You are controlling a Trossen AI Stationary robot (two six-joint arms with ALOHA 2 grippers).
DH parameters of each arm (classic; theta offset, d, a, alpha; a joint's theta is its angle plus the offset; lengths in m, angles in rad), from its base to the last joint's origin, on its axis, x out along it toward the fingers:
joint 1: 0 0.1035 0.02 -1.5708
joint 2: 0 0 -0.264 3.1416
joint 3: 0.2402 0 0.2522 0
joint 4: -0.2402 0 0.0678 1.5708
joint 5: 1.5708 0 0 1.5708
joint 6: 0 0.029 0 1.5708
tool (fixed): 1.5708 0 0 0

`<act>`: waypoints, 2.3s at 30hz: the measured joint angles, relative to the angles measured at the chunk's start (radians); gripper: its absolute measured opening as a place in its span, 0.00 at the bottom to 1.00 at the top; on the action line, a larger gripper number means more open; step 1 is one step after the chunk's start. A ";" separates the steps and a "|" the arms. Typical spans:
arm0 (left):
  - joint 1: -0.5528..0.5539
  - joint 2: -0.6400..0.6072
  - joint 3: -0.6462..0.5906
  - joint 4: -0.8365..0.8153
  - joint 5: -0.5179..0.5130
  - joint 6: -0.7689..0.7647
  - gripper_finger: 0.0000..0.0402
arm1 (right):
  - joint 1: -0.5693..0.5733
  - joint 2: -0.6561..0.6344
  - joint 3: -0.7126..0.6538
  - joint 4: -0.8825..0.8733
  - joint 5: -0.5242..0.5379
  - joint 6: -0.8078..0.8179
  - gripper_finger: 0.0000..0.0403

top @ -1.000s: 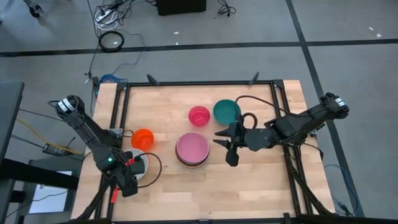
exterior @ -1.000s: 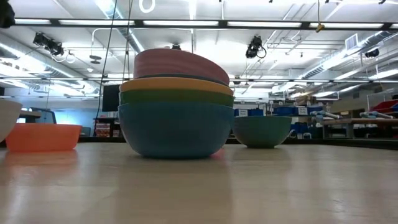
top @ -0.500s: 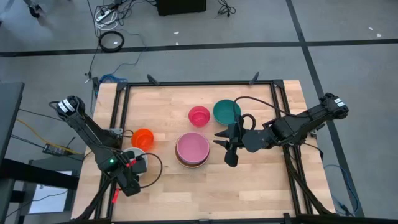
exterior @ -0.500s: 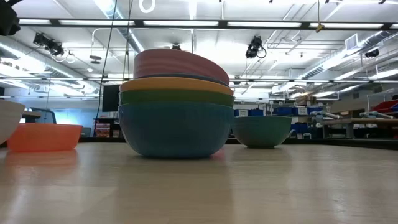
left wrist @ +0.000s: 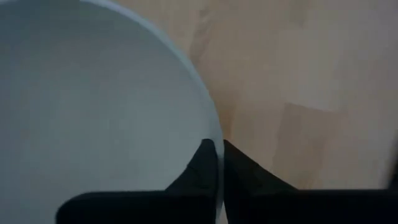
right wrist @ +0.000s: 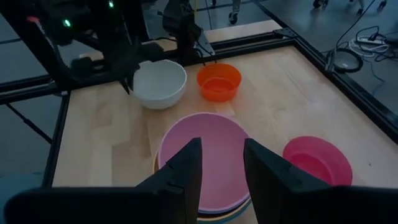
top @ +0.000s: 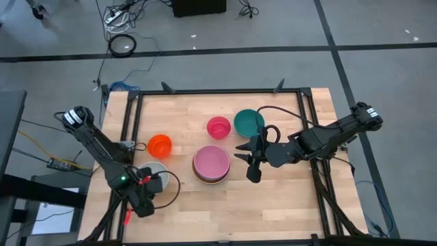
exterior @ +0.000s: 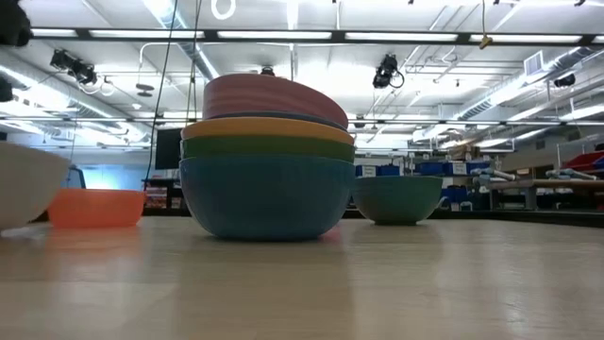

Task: Nest bowls inside each other
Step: Stack the gray bowl on top of the pink bowl

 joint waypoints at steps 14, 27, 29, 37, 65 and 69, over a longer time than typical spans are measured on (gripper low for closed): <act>0.091 -0.005 0.385 -0.207 -0.380 0.472 0.02 | -0.031 0.000 0.000 -0.174 0.177 0.077 0.27; 0.479 -0.005 0.425 0.105 -0.225 1.076 0.02 | -0.056 0.000 0.000 -0.344 0.219 0.208 0.27; 0.525 0.008 0.425 0.124 -0.151 1.087 0.02 | -0.056 0.000 0.000 -0.344 0.219 0.209 0.27; 0.594 0.120 0.425 0.212 0.078 1.152 0.02 | -0.056 0.000 0.000 -0.346 0.240 0.217 0.27; 0.606 0.211 0.518 0.083 0.141 0.974 0.30 | -0.162 -0.001 -0.043 -0.399 0.101 0.310 0.27; 0.611 0.217 0.517 0.097 0.144 0.974 0.30 | -0.210 0.000 -0.117 -0.398 0.061 0.341 0.27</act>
